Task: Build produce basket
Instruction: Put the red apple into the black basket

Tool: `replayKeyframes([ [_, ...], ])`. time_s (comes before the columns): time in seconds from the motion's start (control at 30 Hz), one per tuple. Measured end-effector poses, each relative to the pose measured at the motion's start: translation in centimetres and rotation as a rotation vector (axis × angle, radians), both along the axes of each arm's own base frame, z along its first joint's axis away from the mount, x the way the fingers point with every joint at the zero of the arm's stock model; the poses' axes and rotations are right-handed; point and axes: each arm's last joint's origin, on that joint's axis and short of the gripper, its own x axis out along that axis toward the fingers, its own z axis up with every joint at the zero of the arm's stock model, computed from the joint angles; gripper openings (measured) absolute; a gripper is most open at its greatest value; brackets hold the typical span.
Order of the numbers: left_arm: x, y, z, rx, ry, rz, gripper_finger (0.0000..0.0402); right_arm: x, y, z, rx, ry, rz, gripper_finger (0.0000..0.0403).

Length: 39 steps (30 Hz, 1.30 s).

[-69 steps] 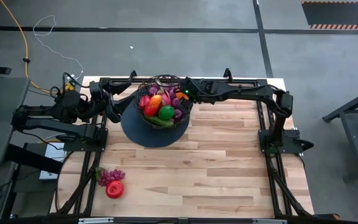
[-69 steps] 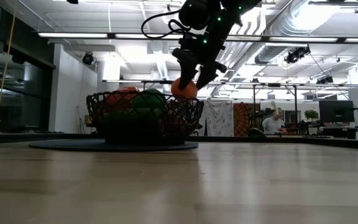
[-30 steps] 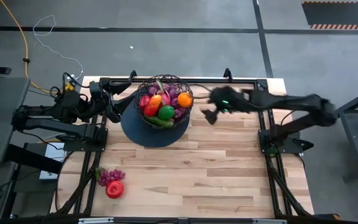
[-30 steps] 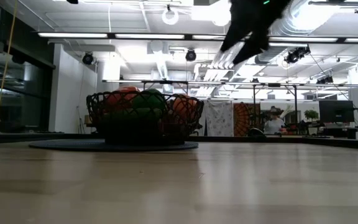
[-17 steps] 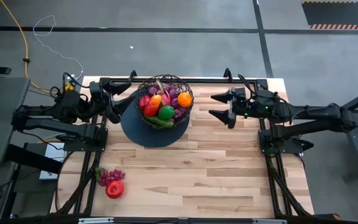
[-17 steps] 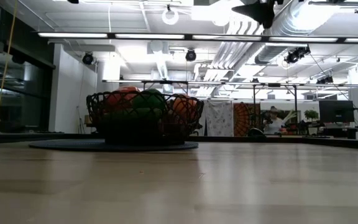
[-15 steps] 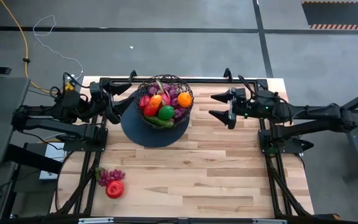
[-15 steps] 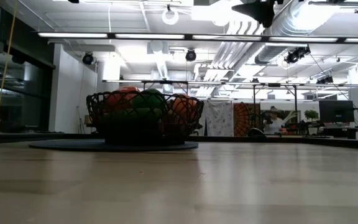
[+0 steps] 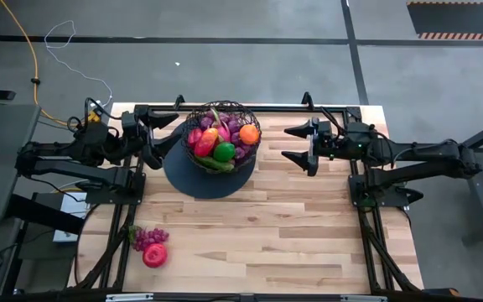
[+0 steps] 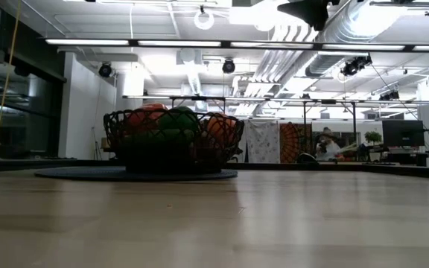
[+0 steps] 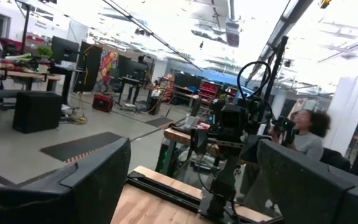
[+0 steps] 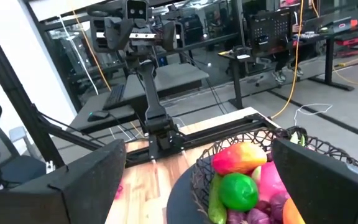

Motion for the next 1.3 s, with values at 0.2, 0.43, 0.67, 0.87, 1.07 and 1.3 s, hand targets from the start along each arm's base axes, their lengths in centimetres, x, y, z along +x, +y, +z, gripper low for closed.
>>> replayKeyframes([
  [0.2, 0.0, 0.0, 0.0, -0.02, -0.011, -0.005, 0.0339, 0.0, 0.0, 0.0, 0.009, -0.001, 0.0, 0.0391],
  [0.43, 1.3, 0.0, -0.2, -0.209, -0.026, -0.104, 0.0339, 0.0, 0.0, 0.0, 0.012, -0.001, 0.0, 0.0391],
  [0.67, 5.5, -1.6, -0.6, -0.432, 0.442, -0.339, 0.0339, 0.0, 0.0, 0.0, 0.066, -0.003, 0.0, 0.0391],
  [0.87, 7.5, -6.2, -2.7, -0.684, 1.02, -0.515, 0.0339, 0.0, 0.0, -0.6, 0.077, 0.058, -0.003, 0.0391],
  [1.07, 7.2, -13.3, -6.0, -0.642, 1.343, -0.615, 0.0339, -0.1, 0.0, -1.2, 0.083, 0.116, -0.008, 0.0391],
  [1.3, 5.2, -20.2, -10.3, -0.418, 1.483, -0.504, 0.0339, -0.1, 0.0, -1.3, 0.089, 0.126, -0.009, 0.0391],
])
